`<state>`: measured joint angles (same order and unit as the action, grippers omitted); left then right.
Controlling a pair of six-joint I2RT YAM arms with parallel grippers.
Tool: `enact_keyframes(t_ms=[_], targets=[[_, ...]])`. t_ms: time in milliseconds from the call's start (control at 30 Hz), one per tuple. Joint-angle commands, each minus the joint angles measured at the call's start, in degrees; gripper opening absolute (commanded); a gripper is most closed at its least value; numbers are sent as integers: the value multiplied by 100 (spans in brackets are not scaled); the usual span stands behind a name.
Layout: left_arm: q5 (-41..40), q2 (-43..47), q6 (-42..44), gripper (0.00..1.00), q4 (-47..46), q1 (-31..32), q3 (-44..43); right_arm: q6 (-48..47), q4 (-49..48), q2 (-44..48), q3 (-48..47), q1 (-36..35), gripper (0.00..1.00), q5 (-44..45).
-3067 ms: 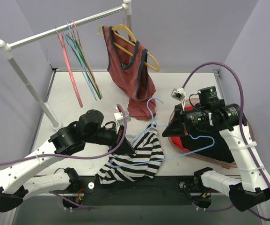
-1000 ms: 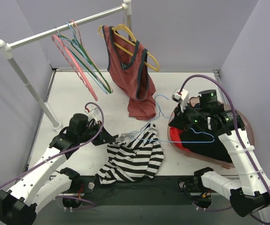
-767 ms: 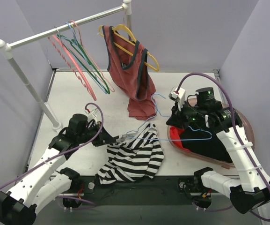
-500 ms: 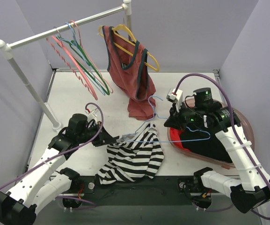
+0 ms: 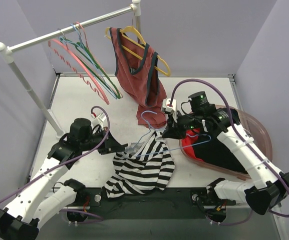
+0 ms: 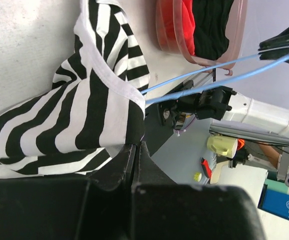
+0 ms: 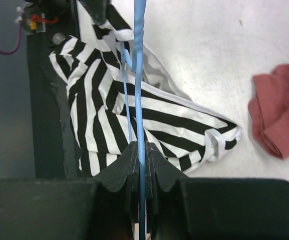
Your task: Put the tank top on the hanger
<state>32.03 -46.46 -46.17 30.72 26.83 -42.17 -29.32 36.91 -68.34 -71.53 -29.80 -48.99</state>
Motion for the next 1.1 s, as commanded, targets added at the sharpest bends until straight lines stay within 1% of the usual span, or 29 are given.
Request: enact_keyframes(t_ms=[0,67,133,200,233,267,300,333,367,400,467,533,567,600,667,700,800,867,967,1000,1067], targets=[[199,84,283,0,363,-37,-361,-293,-219,-153,-318,-315,0,-778],[154,23,556,0,592,-37,-493,-276,-210,-171,-414,-359,0,-805],[320,14,592,2,611,-46,-546,-162,-271,-198,-450,-430,0,-814],[680,-4,452,3,322,-46,-573,66,-525,-224,-424,-474,0,-936],[795,-4,399,5,207,-46,-590,406,-648,-233,-389,-517,0,-998],[918,-4,346,8,24,-46,-669,618,-980,-242,-345,-527,0,-1050],[1084,-4,294,12,-39,-38,-730,899,-1184,-268,-292,-535,0,-1199],[1173,-4,302,23,-57,-37,-801,1206,-1360,-285,-266,-527,0,-1270],[1252,-4,328,28,-40,-46,-984,1383,-1657,-294,-213,-527,0,-1305],[1366,5,433,37,12,-38,-1090,1524,-1782,-320,-204,-518,0,-1332],[1455,57,635,55,310,-46,-1310,1814,-2037,-338,-186,-492,0,-1385],[1394,119,1161,61,653,-46,-1723,2034,-2248,-330,-125,-448,0,-1446],[1289,145,1381,65,1090,-46,-1863,2218,-2458,-312,-90,-421,0,-1464],[1175,163,1844,66,1303,-46,-2187,2290,-2547,-251,32,-386,0,-1508],[885,268,2295,72,1768,-46,-2470,2395,-2696,-172,138,-351,0,-1587],[771,312,2654,75,1832,-38,-2680,2422,-2741,-84,261,-342,0,-1622],[585,506,3147,80,1859,-37,-2858,2457,-2864,118,464,-307,0,-1736],[672,603,3368,85,1728,-37,-2893,2457,-2934,206,640,-316,0,-1806],[865,594,3772,86,1718,-37,-2814,2431,-2935,347,763,-307,0,-1912],[1040,568,3895,86,1727,-37,-2779,2422,-2935,399,780,-307,0,-1930],[1208,454,3993,88,1779,-37,-2622,2414,-2952,435,816,-307,0,-1965]])
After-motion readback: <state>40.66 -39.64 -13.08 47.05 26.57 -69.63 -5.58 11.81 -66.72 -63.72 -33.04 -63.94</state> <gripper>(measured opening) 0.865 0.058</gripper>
